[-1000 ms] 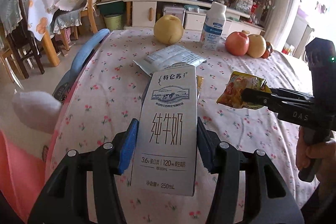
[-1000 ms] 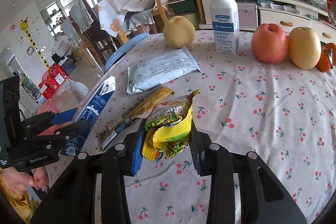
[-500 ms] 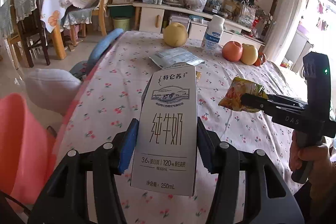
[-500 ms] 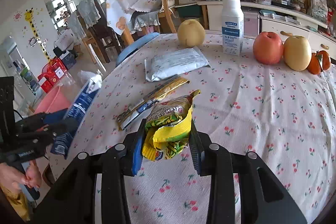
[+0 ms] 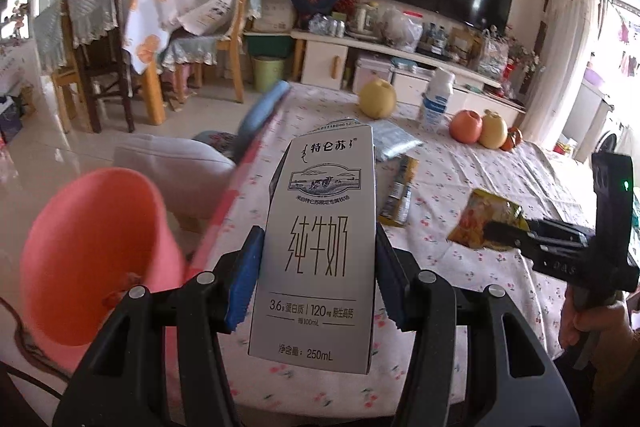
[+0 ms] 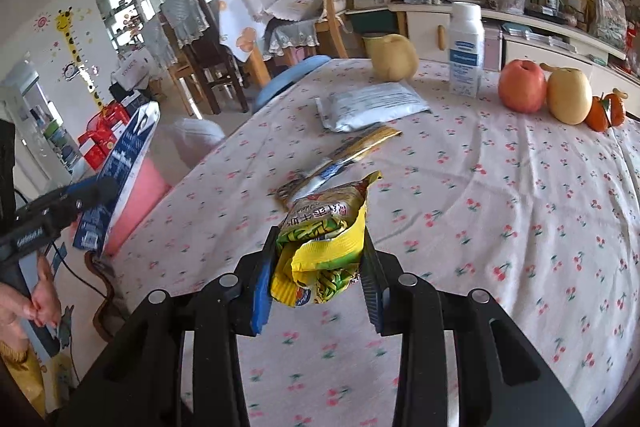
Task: Collect trash
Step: 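Carry both items over the pink bucket and open both tools to drop them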
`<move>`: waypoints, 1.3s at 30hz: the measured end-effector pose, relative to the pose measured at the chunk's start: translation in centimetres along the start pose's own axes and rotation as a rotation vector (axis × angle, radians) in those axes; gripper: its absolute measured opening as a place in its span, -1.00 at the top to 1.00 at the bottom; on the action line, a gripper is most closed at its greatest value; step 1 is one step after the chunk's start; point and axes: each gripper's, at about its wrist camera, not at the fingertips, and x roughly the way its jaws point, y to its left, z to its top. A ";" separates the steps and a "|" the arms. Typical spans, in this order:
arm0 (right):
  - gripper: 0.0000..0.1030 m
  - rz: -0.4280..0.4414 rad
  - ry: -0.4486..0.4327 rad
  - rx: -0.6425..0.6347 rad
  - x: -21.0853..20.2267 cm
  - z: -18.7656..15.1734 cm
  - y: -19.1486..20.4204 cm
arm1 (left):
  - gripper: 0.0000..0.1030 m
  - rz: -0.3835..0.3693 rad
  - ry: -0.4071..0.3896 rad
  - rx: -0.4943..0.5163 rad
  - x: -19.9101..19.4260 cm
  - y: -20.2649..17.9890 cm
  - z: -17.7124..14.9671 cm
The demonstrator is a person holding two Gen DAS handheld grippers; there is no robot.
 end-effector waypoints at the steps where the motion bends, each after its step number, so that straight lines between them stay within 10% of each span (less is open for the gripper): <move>1: 0.25 0.004 0.001 -0.009 -0.1 -0.1 0.6 | -0.06 0.009 -0.005 -0.003 -0.4 0.4 0.0; 20: 0.25 0.142 -0.029 -0.191 0.5 3.4 14.6 | -0.06 0.209 -0.064 -0.119 -5.6 10.5 -0.6; 39: 0.07 0.242 0.025 -0.400 8.9 6.6 29.5 | -0.07 0.249 -0.028 -0.358 -3.3 20.1 -2.9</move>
